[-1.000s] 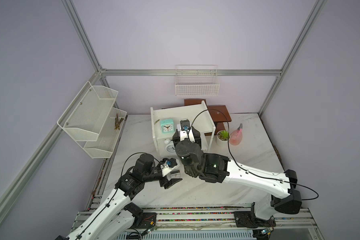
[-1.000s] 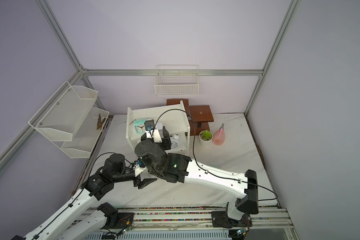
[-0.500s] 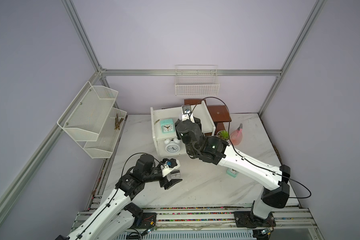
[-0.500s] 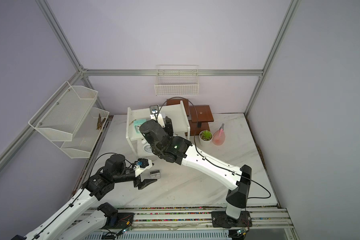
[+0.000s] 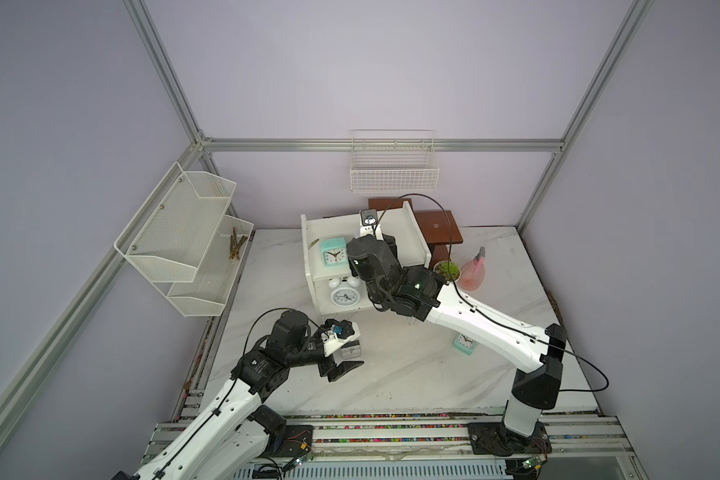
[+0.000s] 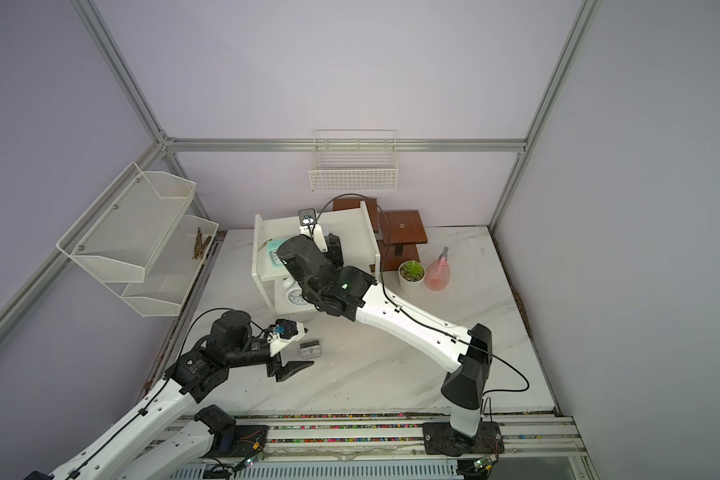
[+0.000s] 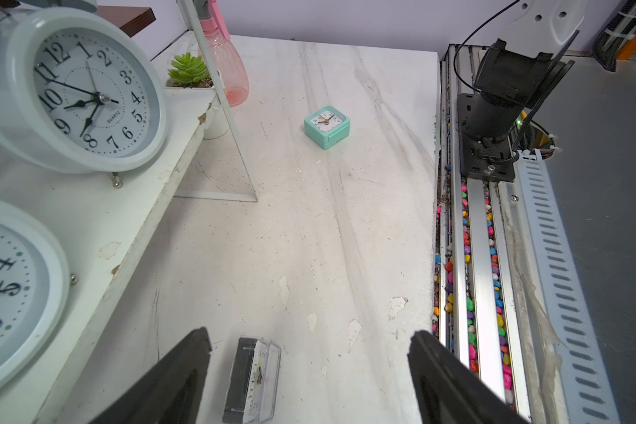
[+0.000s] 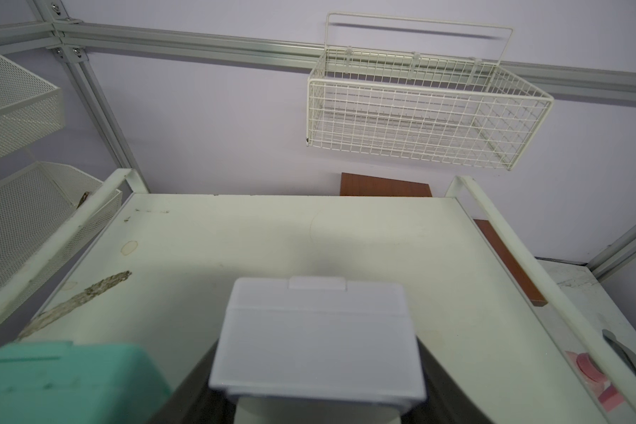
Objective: Place the alarm clocks on the shelf by style
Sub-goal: Place the alarm on the shelf.
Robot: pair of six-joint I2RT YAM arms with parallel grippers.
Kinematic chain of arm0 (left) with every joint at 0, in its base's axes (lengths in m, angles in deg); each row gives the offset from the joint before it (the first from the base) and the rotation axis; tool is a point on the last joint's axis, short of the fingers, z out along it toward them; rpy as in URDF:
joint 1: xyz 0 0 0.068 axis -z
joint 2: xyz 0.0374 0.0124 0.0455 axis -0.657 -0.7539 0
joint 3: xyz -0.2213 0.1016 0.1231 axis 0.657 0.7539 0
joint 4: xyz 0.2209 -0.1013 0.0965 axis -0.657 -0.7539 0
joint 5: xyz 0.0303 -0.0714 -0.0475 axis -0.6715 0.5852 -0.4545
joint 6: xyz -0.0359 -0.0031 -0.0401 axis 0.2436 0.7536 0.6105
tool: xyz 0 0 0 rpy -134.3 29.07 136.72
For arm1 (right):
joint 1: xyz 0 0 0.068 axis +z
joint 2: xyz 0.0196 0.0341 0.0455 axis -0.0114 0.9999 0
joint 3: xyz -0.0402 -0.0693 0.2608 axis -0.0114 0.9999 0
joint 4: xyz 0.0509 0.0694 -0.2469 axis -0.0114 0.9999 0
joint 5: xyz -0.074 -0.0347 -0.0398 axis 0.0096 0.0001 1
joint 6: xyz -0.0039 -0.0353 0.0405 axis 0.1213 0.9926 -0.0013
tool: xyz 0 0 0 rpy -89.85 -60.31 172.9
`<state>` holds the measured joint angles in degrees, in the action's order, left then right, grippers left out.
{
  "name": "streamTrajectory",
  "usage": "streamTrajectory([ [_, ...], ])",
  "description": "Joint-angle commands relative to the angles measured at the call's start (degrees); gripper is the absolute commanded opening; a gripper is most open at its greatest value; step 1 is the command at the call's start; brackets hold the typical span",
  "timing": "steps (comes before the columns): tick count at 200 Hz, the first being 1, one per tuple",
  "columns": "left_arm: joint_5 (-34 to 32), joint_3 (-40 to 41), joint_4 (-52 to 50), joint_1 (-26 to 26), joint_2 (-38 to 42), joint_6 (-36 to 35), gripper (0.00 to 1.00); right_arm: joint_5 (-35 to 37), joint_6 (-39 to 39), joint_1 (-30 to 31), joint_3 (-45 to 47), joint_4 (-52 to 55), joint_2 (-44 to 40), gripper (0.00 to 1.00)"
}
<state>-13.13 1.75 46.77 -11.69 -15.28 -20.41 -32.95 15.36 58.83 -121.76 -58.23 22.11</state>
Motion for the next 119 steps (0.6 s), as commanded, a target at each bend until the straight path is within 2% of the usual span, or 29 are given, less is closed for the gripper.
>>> streamTrajectory([
  [1, 0.15, 0.46, 1.29, 0.22, 0.62, -0.92, 0.88, -1.02, -1.81, -0.25, -1.32, 0.76, -0.15, 0.28],
  [75, -0.38, 0.83, 1.32, 0.23, 1.01, -1.12, 0.88, -0.56, -1.56, -0.77, -2.9, 0.9, 0.8, 0.3],
  [119, -0.81, 0.97, 1.38, 0.23, 0.8, -1.3, 0.89, -2.79, -1.83, -2.46, -4.54, 1.47, 1.87, 0.3],
])
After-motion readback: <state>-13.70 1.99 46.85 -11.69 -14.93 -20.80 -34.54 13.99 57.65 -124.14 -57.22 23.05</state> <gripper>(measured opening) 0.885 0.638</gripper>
